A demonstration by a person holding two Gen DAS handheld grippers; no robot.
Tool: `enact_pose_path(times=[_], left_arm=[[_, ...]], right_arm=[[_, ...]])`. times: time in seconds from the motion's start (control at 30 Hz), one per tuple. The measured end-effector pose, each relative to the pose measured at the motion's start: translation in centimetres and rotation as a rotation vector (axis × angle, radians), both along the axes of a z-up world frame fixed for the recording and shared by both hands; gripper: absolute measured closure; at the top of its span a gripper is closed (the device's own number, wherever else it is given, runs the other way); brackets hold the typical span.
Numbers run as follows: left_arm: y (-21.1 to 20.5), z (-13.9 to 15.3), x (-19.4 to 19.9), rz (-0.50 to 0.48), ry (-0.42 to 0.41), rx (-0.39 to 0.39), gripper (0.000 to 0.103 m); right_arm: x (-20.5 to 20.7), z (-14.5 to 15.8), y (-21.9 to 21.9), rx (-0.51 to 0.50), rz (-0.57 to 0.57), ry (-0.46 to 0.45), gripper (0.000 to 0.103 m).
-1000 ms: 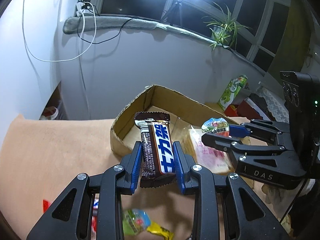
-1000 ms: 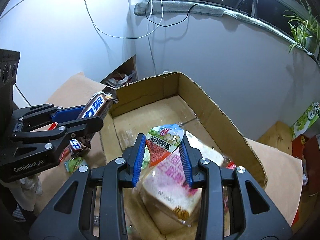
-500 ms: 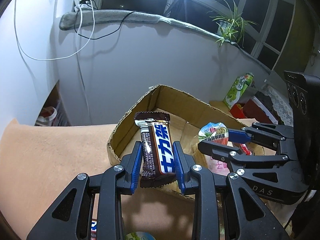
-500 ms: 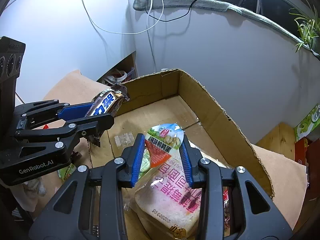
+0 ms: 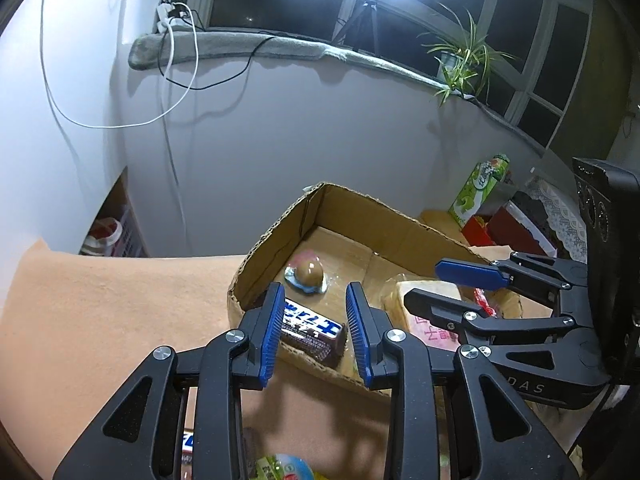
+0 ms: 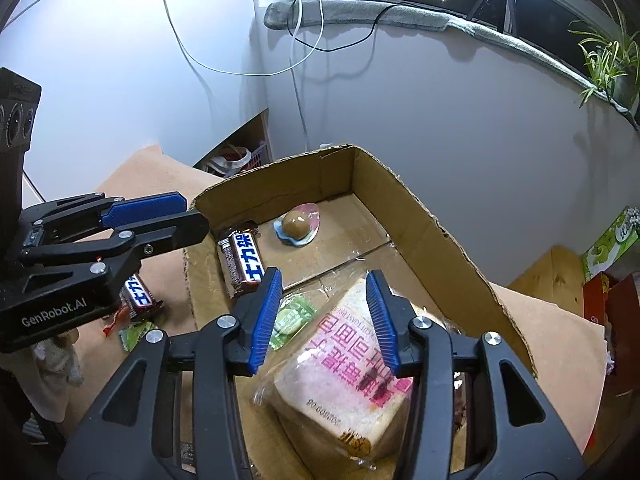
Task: Organize snacks
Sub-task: 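Carry the chocolate bar and jelly cup into the box and release both, then grasp the pink wrapped candy with the left tool while right grasps clear candy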
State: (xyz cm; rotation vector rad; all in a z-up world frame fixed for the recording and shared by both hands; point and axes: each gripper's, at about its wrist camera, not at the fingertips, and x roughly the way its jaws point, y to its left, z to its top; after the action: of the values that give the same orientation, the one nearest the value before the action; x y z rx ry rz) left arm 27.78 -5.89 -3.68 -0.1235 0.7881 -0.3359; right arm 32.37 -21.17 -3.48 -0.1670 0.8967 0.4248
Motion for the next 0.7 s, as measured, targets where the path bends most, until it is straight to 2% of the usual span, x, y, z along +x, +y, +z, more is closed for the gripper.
enact_pose_path(times=[0.37, 0.7], left_arm=[[1.5, 1.8, -3.7, 0.020, -0.022, -0.018, 0.073], [3.7, 1.4, -9.0, 0.040, -0.002, -0.043, 0.073]], right_arm=[[-5.0, 2.5, 0.4, 0.018, 0.024, -0.028, 0.057], [-11.8, 1.7, 0.6, 0.049, 0.060, -0.001, 0.057]])
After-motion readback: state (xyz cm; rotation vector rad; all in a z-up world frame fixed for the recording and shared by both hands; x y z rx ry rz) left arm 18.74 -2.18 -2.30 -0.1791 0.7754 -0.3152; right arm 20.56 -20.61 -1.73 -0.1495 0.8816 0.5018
